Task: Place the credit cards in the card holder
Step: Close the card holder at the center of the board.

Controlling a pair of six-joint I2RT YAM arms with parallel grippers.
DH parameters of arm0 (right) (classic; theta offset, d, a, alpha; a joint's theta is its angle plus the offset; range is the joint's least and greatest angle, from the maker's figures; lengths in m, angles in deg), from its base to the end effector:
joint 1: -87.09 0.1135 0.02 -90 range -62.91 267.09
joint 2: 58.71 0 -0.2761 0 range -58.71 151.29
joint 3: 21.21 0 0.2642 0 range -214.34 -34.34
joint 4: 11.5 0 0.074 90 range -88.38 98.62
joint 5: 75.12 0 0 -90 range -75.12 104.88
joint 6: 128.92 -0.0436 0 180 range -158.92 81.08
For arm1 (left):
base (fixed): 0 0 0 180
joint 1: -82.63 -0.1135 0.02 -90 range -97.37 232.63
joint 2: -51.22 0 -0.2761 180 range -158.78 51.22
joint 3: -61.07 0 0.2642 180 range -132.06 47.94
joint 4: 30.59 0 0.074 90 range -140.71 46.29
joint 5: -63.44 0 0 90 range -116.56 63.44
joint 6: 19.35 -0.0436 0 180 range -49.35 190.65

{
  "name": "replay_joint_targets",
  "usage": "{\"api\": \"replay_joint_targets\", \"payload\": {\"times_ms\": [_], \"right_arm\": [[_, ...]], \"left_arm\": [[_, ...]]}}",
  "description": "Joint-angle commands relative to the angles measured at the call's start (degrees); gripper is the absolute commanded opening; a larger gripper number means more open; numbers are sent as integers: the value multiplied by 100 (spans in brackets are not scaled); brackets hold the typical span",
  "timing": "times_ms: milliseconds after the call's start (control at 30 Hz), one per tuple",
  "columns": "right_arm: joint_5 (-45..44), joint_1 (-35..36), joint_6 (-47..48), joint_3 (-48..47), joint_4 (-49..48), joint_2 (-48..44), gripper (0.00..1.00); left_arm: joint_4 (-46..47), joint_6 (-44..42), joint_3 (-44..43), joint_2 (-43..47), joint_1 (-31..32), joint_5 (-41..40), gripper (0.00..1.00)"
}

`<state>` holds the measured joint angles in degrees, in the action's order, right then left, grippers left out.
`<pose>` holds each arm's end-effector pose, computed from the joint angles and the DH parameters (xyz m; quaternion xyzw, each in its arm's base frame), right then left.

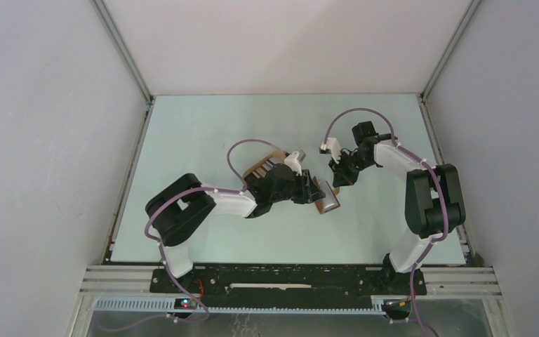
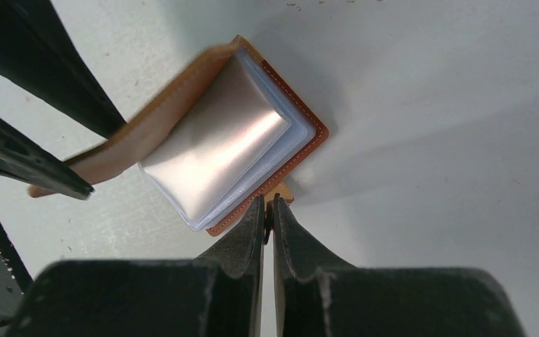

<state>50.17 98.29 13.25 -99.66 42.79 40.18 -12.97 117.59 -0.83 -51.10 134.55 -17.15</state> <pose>0.3277 0.0906 0.1883 -0.5304 0.7826 0.2371 0.2237 0.2336 -0.3097 0.1666 0.0814 0.8274 -0.4634 0.3068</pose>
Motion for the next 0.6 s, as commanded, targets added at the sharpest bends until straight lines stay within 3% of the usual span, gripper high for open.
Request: {"api": "replay_joint_targets", "payload": {"times_ms": [0, 200, 433, 567], "right_arm": [[285, -77, -231, -316, 266, 67, 11], [408, -144, -397, -453, 407, 219, 10], [423, -170, -649, -541, 417, 355, 10], [426, -199, -718, -561, 417, 402, 11]], "left_arm": [[193, -115, -404, -265, -59, 301, 36], [418, -161, -523, -494, -127, 515, 38], [816, -186, -532, -730, -260, 837, 57], [973, -179, -492, -837, -374, 900, 58]]}}
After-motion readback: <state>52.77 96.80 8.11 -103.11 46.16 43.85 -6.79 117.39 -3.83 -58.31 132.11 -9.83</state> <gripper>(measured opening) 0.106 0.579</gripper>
